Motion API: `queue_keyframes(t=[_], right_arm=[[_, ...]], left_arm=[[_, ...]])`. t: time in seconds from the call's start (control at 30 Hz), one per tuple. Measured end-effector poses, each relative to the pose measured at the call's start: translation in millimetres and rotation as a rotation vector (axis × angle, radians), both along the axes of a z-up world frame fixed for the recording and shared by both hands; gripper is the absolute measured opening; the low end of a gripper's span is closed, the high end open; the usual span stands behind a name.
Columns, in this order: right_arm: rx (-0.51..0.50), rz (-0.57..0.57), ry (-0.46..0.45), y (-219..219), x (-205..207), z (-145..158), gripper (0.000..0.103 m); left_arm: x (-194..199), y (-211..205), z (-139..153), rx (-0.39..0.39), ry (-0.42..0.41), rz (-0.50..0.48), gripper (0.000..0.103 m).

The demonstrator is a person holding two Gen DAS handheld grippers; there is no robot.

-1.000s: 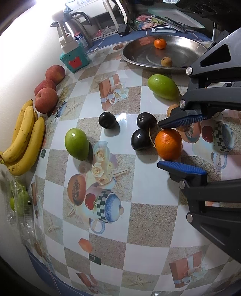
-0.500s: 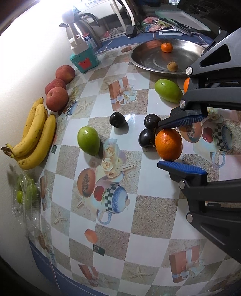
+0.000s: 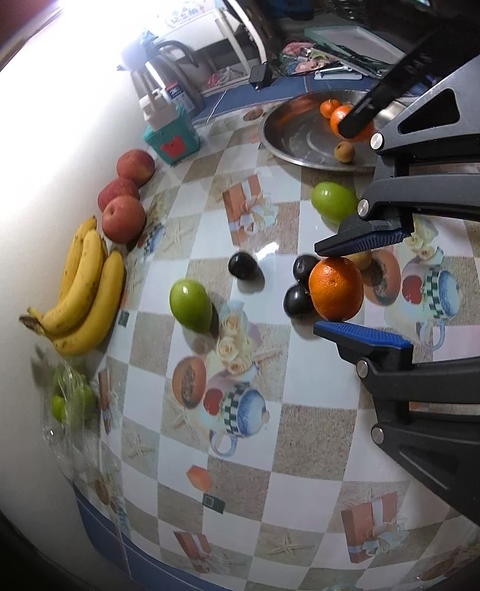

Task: Organize fruits
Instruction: 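Carry the orange with the right tool while the left tool carries its orange over the steel tray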

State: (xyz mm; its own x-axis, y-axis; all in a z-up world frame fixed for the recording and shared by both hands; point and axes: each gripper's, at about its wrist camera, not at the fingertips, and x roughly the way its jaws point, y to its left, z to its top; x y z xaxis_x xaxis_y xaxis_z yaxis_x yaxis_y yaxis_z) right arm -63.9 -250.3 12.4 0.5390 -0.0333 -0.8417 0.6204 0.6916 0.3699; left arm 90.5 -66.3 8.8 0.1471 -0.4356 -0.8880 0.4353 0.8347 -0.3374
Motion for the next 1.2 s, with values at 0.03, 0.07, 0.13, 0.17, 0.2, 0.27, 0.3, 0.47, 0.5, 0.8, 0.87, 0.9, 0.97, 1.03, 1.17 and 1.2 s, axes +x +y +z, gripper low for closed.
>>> queue_keyframes(t=[0.03, 0.07, 0.13, 0.17, 0.2, 0.27, 0.3, 0.47, 0.5, 0.8, 0.87, 0.9, 0.97, 1.03, 1.17, 1.2], right_arm=[[0.002, -0.022, -0.004, -6.0, -4.2, 0.7, 0.041], [0.003, -0.036, -0.006, -10.1, -7.0, 1.3, 0.041], [0.003, -0.061, -0.012, -17.9, -13.0, 3.0, 0.041], [0.003, -0.077, -0.015, -22.8, -15.7, 3.7, 0.041], [0.003, -0.088, -0.017, -25.3, -17.8, 3.9, 0.041], [0.005, -0.114, -0.023, -32.7, -24.3, 5.3, 0.041], [0.005, -0.125, -0.025, -35.6, -26.9, 5.7, 0.041], [0.007, -0.188, -0.03, -51.1, -40.4, 7.0, 0.041], [0.008, -0.198, -0.032, -53.7, -42.9, 7.4, 0.041], [0.024, -0.283, -0.047, -76.5, -66.2, 7.2, 0.041], [0.03, -0.302, -0.042, -80.8, -71.0, 5.3, 0.041], [0.032, -0.307, -0.04, -82.1, -72.8, 4.3, 0.041], [0.038, -0.311, -0.031, -83.8, -75.2, 1.5, 0.041], [0.046, -0.31, -0.022, -84.3, -75.4, -0.7, 0.041], [0.056, -0.302, -0.002, -84.2, -74.1, -6.1, 0.041], [0.057, -0.3, 0.003, -84.1, -73.7, -7.5, 0.042]], left_arm=[[-2.4, -3.0, 1.1, -0.002, -0.002, -0.009, 0.038], [-5.0, -6.5, 2.3, -0.005, -0.004, -0.02, 0.038], [-9.7, -13.0, 4.5, -0.011, -0.006, -0.042, 0.038], [-13.0, -17.4, 5.8, -0.017, -0.006, -0.057, 0.038], [-16.5, -22.0, 7.7, -0.023, -0.008, -0.073, 0.038], [-22.6, -29.9, 10.3, -0.028, -0.013, -0.099, 0.038], [-27.6, -35.9, 12.0, -0.033, -0.016, -0.121, 0.038], [-50.7, -62.4, 16.8, -0.056, -0.019, -0.22, 0.038], [-55.5, -67.8, 17.9, -0.058, -0.021, -0.24, 0.038], [-89.6, -101.2, 16.2, -0.073, 0.005, -0.369, 0.038], [-95.3, -107.2, 14.7, -0.067, 0.001, -0.388, 0.038], [-98.2, -110.6, 13.2, -0.061, 0.0, -0.398, 0.038], [-102.1, -114.7, 10.5, -0.051, -0.001, -0.41, 0.038], [-105.1, -118.5, 5.0, -0.035, -0.001, -0.419, 0.039], [-108.2, -125.1, -3.5, -0.014, 0.003, -0.426, 0.039], [-108.9, -125.1, -4.9, -0.012, 0.001, -0.428, 0.039]])
